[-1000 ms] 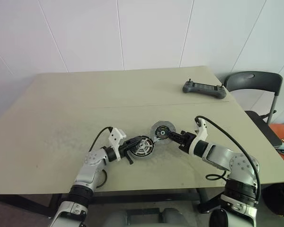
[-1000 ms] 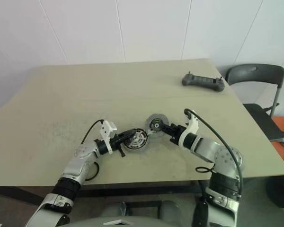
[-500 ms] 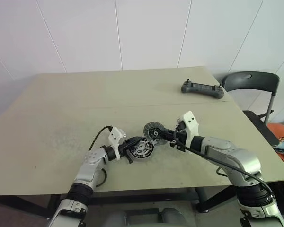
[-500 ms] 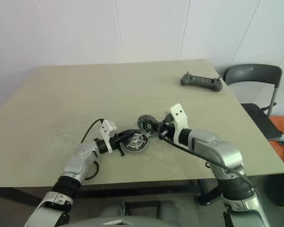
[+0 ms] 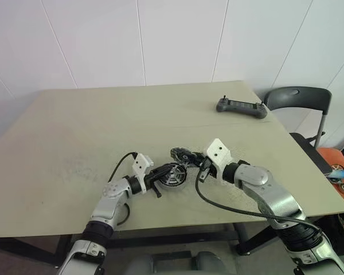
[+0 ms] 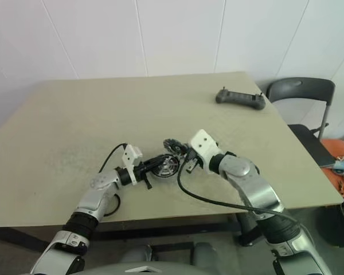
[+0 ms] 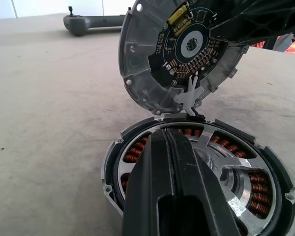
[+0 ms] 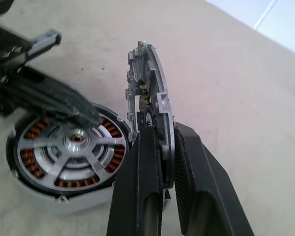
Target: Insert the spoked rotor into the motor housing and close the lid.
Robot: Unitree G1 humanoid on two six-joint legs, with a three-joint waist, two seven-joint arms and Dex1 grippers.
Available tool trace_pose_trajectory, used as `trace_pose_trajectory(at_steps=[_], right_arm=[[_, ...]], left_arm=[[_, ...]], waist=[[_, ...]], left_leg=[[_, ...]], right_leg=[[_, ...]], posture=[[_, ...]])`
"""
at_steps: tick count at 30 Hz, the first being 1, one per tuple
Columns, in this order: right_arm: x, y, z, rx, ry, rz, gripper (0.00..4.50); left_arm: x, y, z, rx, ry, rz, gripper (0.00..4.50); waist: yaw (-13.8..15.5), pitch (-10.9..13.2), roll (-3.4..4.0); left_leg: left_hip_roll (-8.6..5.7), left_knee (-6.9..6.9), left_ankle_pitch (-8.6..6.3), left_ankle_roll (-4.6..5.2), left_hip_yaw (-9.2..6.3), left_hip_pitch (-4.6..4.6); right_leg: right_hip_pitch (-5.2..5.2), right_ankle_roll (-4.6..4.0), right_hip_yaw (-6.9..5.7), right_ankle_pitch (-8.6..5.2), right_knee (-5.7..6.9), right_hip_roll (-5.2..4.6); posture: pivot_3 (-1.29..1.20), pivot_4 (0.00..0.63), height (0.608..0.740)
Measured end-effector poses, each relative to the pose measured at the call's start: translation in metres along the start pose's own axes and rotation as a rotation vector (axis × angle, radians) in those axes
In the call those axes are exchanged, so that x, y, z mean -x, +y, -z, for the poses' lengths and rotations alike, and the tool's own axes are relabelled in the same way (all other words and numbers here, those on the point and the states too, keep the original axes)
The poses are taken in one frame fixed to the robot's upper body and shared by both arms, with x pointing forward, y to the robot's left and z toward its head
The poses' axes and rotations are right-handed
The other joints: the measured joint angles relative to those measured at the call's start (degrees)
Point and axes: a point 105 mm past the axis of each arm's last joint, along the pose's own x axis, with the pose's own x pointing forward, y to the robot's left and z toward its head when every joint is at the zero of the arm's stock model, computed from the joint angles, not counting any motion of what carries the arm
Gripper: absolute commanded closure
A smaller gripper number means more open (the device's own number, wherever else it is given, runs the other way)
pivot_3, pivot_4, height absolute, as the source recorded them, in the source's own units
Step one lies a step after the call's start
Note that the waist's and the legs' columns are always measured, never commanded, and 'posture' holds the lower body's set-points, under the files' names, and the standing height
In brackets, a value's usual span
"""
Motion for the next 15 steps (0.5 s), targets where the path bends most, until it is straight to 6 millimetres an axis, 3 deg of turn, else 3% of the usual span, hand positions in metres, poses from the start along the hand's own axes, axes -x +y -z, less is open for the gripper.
trace_pose_trajectory(at_steps=[4, 9, 12, 15], right_arm=[[0.002, -0.008, 0.01, 0.069, 0.042, 0.027, 4.46], [0.003, -0.012, 0.018, 0.088, 0.079, 0.036, 4.46], [0.003, -0.011, 0.017, 0.09, 0.073, 0.02, 3.58], [0.007, -0.013, 0.021, 0.043, 0.079, 0.015, 2.6]], left_arm=[[0.018, 0.034, -0.005, 0.006, -0.008, -0.14, 4.5], [0.034, 0.073, -0.044, -0.031, -0.1, -0.252, 4.5], [0.039, 0.083, -0.054, -0.052, -0.11, -0.277, 4.5], [0.044, 0.089, -0.042, -0.022, -0.069, -0.294, 4.5]], waist=[[0.3, 0.0, -0.07], [1.7, 0.2, -0.33], [1.6, 0.2, -0.34], [1.5, 0.2, -0.4]], left_leg=[[-0.09, -0.03, 0.1, 0.17, -0.02, -0.08], [-0.37, -0.48, 0.11, 0.21, 0.01, -0.37], [-0.38, -0.79, 0.11, 0.22, 0.04, -0.18], [-0.34, -0.78, 0.11, 0.22, 0.03, -0.14]], right_leg=[[-0.08, 0.04, -0.04, 0.28, 0.1, 0.01], [-0.25, -0.16, -0.04, 0.86, 0.05, 0.04], [-0.21, -0.1, -0.03, 0.9, 0.01, 0.08], [-0.2, -0.19, -0.04, 0.85, 0.03, 0.17]], posture=[[0.0, 0.0, 0.74], [0.0, 0.0, 0.74], [0.0, 0.0, 0.74], [0.0, 0.0, 0.74]])
